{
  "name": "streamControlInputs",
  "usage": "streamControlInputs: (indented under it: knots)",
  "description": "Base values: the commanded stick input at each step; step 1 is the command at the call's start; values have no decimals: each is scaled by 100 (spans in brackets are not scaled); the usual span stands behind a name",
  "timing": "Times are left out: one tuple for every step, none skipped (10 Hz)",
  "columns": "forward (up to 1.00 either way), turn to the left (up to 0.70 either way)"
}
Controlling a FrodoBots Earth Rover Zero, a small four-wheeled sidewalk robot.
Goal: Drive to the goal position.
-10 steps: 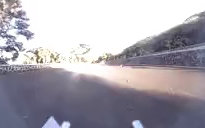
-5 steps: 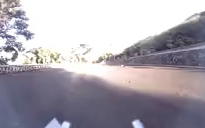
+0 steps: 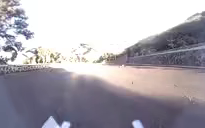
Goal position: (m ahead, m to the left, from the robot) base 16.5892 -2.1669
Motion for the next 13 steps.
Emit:
streamControlInputs:
  knots:
    - [50,0]
    - [50,0]
    - [50,0]
    - [50,0]
    - [50,0]
    - [50,0]
    - [50,0]
    - [50,0]
    - [50,0]
    - [50,0]
    - [50,0]
    - [50,0]
    - [50,0]
